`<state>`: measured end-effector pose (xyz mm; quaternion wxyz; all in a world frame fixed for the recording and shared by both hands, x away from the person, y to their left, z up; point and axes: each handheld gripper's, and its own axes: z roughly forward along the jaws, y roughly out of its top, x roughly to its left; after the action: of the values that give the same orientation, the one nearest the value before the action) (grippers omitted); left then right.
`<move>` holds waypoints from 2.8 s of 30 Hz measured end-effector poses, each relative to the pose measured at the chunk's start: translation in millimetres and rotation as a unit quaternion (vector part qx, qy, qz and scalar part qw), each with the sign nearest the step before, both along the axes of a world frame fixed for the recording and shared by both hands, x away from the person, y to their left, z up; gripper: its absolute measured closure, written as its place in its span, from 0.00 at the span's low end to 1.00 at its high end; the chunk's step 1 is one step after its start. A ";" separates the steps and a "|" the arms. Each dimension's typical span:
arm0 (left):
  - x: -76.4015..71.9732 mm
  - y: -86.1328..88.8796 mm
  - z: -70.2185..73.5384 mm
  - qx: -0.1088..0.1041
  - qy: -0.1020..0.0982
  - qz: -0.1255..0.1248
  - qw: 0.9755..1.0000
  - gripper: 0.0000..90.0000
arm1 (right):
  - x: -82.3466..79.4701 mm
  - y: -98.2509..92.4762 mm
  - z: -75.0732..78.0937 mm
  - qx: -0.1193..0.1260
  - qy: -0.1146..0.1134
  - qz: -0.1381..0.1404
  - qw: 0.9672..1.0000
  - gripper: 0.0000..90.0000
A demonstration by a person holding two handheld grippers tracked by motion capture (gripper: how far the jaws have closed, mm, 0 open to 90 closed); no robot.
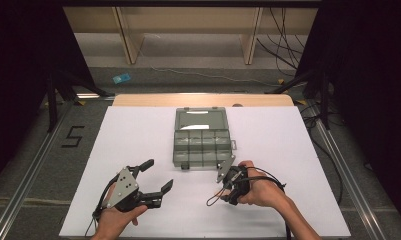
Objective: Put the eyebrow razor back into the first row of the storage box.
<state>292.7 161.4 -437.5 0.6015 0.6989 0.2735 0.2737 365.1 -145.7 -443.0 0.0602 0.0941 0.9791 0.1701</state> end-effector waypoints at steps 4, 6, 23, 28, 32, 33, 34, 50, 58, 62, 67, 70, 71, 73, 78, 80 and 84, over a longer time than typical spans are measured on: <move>0.0 0.0 0.1 0.001 -0.001 0.000 1.000 0.18 | 2.6 2.8 -4.9 -0.012 0.006 0.002 1.000 0.50; 0.2 -0.5 -0.3 0.001 0.001 0.000 1.000 0.18 | 3.6 2.9 -6.0 -0.013 0.009 0.004 1.000 0.51; 0.0 -0.2 0.3 0.001 -0.001 -0.002 1.000 0.18 | 9.2 3.9 -13.5 -0.028 0.038 -0.006 0.999 0.68; -0.2 0.1 0.6 -0.002 -0.001 -0.001 1.000 0.18 | 9.9 4.0 -14.8 -0.032 0.042 -0.006 0.999 0.73; -0.2 0.0 0.3 0.001 -0.001 -0.001 1.000 0.18 | 10.4 4.2 -15.1 -0.031 0.045 -0.001 0.999 0.77; -0.2 -0.2 0.2 0.002 -0.001 -0.002 1.000 0.18 | 10.4 4.3 -15.0 -0.032 0.044 0.001 0.999 0.79; 0.0 -0.3 0.2 0.002 -0.002 -0.003 1.000 0.18 | 9.7 4.6 -15.0 -0.034 0.045 0.001 0.998 0.80; -0.1 0.1 0.9 -0.005 -0.004 -0.003 1.000 0.18 | 8.0 3.9 -5.2 -0.025 0.021 0.001 0.999 0.83; -0.3 0.3 1.0 -0.002 -0.003 -0.001 1.000 0.18 | 9.0 0.7 5.4 -0.009 0.003 -0.007 1.000 0.83; -0.1 0.3 0.8 -0.002 -0.003 -0.001 1.000 0.18 | 9.2 -0.1 9.7 -0.006 -0.008 -0.010 1.000 0.83; 0.3 0.3 0.5 -0.003 -0.002 0.000 1.000 0.18 | 10.1 0.0 13.4 -0.005 -0.018 -0.012 1.000 0.83; 0.1 0.3 0.7 -0.002 -0.003 0.000 1.000 0.18 | 10.5 -0.3 15.6 -0.001 -0.020 -0.010 1.000 0.83; -0.1 0.2 0.7 -0.002 -0.003 0.000 1.000 0.18 | 10.7 -0.2 16.3 -0.002 -0.023 -0.012 1.000 0.83; -0.3 0.1 0.6 -0.002 -0.003 0.000 1.000 0.18 | 11.1 -0.8 19.1 0.000 -0.025 -0.013 1.000 0.83; 0.4 0.7 0.9 -0.006 -0.006 0.001 1.000 0.18 | 14.5 -1.5 26.0 0.007 -0.031 -0.015 0.999 0.83; 0.5 1.1 0.4 -0.004 -0.004 0.003 1.000 0.18 | 16.1 -1.9 28.7 0.007 -0.037 -0.018 0.999 0.83; 0.6 0.7 0.4 -0.001 -0.005 0.002 1.000 0.18 | 21.0 -4.2 35.9 0.015 -0.047 -0.024 0.998 0.83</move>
<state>293.3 162.1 -437.1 0.6030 0.6964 0.2717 0.2784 386.0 -149.9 -407.1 0.1089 0.1105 0.9700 0.1872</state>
